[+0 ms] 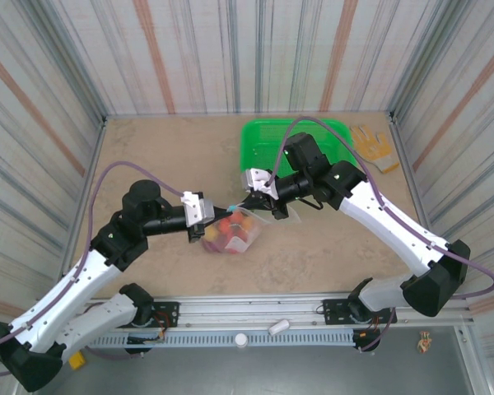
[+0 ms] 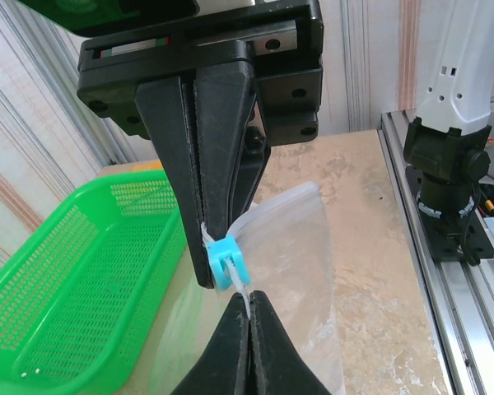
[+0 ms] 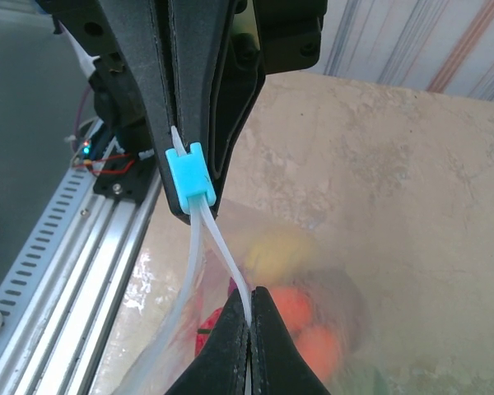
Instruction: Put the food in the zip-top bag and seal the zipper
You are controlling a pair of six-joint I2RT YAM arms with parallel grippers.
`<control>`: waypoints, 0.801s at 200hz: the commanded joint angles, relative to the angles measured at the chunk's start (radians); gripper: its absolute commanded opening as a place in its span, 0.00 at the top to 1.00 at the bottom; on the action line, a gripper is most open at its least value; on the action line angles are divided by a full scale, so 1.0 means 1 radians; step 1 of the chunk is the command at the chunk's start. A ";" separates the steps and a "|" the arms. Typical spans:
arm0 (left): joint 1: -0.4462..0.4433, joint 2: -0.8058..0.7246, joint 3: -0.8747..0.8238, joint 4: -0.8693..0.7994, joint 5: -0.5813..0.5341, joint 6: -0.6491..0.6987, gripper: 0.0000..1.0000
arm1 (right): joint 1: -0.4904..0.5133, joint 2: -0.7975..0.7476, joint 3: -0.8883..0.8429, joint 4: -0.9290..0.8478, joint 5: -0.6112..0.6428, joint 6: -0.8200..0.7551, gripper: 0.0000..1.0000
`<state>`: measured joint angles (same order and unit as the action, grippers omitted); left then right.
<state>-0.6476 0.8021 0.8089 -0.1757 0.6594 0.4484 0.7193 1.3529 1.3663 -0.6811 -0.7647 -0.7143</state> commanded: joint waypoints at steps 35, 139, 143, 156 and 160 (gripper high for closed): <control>0.003 -0.004 -0.022 0.073 0.015 -0.023 0.89 | 0.002 -0.003 -0.003 0.008 -0.027 0.042 1.00; 0.005 -0.004 -0.033 0.087 0.017 -0.031 1.00 | 0.014 -0.007 -0.004 0.028 0.044 0.068 0.88; 0.006 -0.007 -0.034 0.086 0.017 -0.031 1.00 | 0.013 -0.013 -0.005 0.030 0.054 0.069 0.85; 0.007 -0.016 -0.038 0.084 0.007 -0.030 1.00 | 0.015 -0.034 0.001 0.016 0.099 0.064 0.82; 0.009 -0.020 -0.040 0.085 0.003 -0.028 1.00 | 0.015 -0.041 0.007 0.002 0.107 0.058 0.82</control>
<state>-0.6472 0.8021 0.7883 -0.1177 0.6617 0.4221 0.7265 1.3540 1.3663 -0.6643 -0.7254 -0.6701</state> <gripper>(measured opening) 0.049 0.170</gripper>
